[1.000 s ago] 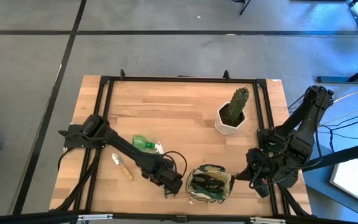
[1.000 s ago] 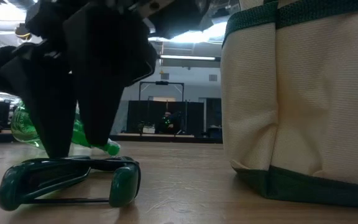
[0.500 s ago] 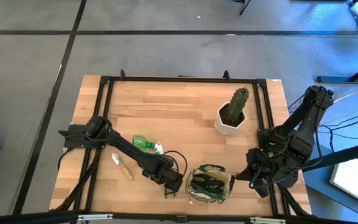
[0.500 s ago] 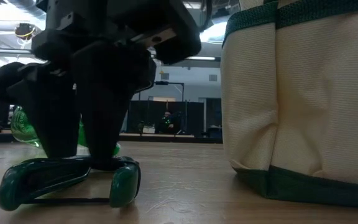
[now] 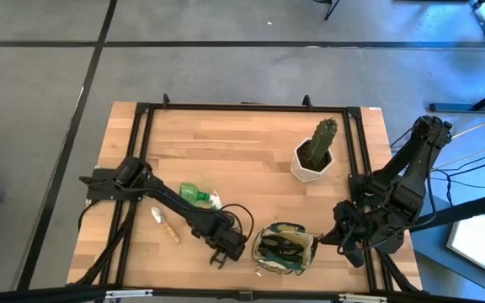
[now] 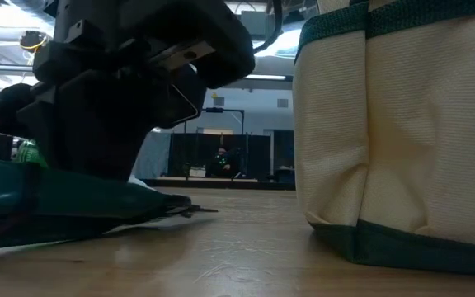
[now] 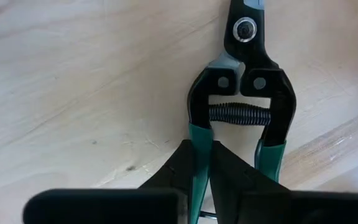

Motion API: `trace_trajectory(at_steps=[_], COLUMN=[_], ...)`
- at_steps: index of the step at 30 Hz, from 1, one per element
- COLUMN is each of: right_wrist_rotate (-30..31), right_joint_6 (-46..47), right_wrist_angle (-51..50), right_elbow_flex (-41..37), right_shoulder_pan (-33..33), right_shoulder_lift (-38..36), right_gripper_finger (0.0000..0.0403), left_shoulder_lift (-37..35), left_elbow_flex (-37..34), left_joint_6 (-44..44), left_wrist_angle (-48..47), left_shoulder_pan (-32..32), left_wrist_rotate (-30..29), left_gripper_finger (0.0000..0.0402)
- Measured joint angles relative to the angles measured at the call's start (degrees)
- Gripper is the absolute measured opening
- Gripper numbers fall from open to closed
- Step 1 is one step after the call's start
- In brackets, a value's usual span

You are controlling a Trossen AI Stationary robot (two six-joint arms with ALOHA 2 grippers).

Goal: Pick & Place Garden tools in Gardening bag
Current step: Put the grafting pruner into the side pocket of the white bag

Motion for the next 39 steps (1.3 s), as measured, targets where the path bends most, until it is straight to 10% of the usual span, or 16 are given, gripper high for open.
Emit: trace_trajectory(at_steps=[12, 21, 39], right_wrist_rotate=[1.0, -1.9, -28.8], right_joint_6=[-1.7, -16.4, -42.6], right_wrist_angle=[2.3, 18.8, 54.9], right_elbow_flex=[0.0, 0.0, 0.0], right_shoulder_pan=[-0.8, -3.2, -15.7], right_shoulder_lift=[0.0, 0.0, -0.4], right_gripper_finger=[0.0000, 0.0000, 0.0060], left_shoulder_lift=[-8.4, -16.5, -17.8], left_elbow_flex=[8.0, 9.0, 9.0], left_joint_6=[5.3, 27.5, 49.0], left_wrist_angle=[-12.9, 8.9, 60.1], left_shoulder_pan=[-1.9, -1.0, 8.9], left_wrist_rotate=[-17.7, -24.0, 6.3], left_gripper_finger=[0.0022, 0.0022, 0.0022])
